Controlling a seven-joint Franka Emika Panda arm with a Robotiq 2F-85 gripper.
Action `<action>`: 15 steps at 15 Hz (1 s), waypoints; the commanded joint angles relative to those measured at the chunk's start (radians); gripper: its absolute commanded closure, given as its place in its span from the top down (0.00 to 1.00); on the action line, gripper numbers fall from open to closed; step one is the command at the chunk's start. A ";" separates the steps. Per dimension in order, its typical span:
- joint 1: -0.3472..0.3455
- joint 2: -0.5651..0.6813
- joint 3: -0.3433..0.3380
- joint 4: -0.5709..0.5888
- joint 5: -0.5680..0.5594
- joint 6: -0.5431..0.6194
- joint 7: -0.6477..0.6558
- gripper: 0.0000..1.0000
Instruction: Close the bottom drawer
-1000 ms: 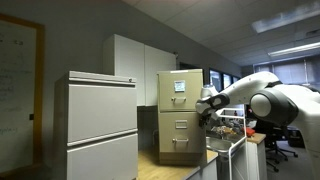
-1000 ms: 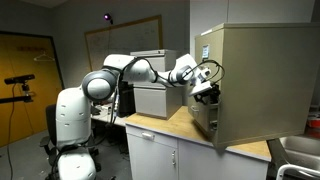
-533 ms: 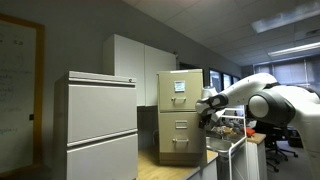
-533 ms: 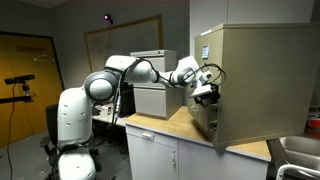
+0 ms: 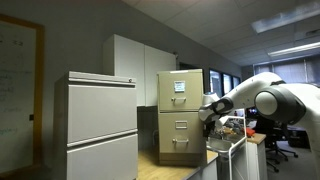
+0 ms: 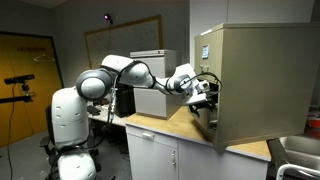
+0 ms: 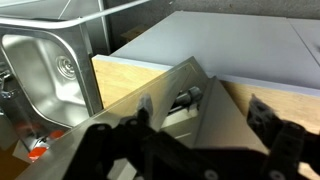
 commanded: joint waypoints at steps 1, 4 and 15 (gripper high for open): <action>0.022 -0.108 0.036 -0.108 0.022 -0.035 -0.039 1.00; 0.060 -0.135 0.071 -0.114 0.074 -0.059 -0.097 1.00; 0.117 0.018 0.112 0.070 0.000 0.040 -0.420 1.00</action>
